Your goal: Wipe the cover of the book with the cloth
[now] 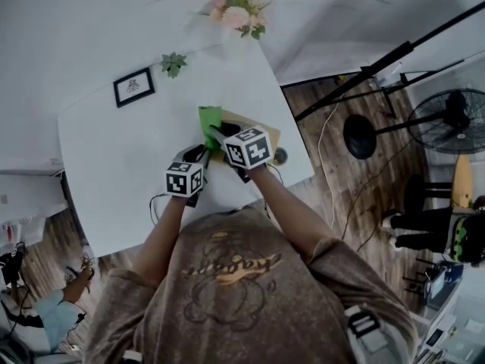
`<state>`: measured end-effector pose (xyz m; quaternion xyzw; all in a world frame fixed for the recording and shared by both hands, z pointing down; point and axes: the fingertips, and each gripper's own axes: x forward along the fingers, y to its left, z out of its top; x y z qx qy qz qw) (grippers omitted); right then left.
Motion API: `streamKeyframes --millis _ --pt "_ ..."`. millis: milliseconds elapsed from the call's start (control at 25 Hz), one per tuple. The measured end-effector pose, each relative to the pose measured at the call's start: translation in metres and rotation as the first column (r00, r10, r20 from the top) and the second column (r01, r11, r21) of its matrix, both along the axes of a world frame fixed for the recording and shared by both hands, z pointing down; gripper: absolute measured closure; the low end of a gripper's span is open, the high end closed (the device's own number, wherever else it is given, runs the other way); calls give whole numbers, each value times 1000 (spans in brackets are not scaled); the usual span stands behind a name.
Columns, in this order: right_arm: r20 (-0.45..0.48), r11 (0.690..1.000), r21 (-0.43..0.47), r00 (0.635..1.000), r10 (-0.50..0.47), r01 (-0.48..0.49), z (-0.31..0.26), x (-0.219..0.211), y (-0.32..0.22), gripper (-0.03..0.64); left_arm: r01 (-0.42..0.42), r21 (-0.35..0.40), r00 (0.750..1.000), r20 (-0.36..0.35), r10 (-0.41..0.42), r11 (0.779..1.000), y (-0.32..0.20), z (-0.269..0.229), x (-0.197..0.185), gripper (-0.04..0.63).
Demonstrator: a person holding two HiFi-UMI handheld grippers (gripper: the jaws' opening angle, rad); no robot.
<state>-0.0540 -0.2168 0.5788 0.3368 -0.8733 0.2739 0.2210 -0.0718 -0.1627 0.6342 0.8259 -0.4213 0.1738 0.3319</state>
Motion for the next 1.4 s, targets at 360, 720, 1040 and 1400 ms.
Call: streamKeyframes --millis 360,720,1040,1400 --pt "-142 998 12 988 -56 58 32 -6 4 554 11 6 1000 5 -11 1000 0 1 -2 512" --pt "-131 1000 -11 991 -27 25 40 13 9 554 9 11 1000 22 -9 1000 0 1 -1 512" --pt "-116 1000 -16 993 -9 7 42 30 18 554 7 13 1000 25 -7 1000 0 2 -1 512" --pt "-94 998 -17 994 51 -53 39 62 35 552 0 15 999 32 -1 1000 2 0 0 511"
